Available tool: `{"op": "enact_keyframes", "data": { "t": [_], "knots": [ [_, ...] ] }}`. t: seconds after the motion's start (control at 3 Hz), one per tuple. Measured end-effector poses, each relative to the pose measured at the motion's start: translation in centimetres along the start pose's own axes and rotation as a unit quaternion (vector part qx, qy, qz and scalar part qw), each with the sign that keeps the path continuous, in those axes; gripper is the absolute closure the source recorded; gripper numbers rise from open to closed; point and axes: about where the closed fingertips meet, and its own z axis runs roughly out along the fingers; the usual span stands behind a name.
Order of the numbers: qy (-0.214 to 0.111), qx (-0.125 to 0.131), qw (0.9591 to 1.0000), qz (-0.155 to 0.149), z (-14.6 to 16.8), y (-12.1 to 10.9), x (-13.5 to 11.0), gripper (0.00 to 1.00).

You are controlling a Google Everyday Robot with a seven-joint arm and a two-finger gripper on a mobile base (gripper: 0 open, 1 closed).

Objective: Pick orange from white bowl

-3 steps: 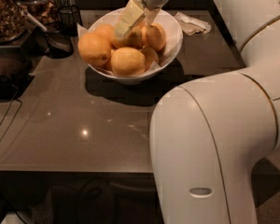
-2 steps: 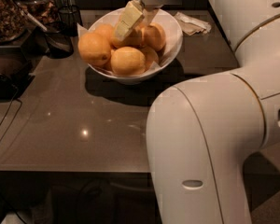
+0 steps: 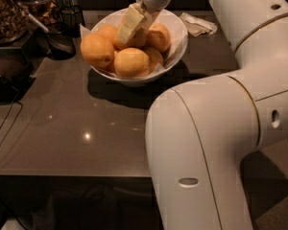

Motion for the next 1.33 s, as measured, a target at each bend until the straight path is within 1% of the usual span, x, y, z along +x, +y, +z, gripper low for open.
{"op": "enact_keyframes", "data": {
  "t": [0.33, 1.0, 1.33],
  "knots": [
    [0.000, -0.009, 0.9999, 0.006, 0.7, 0.3, -0.2, 0.45],
    [-0.001, -0.023, 0.9994, 0.025, 1.7, 0.5, 0.2, 0.48],
    [-0.001, -0.023, 0.9994, 0.025, 1.6, 0.5, 0.1, 0.41]
  ]
}}
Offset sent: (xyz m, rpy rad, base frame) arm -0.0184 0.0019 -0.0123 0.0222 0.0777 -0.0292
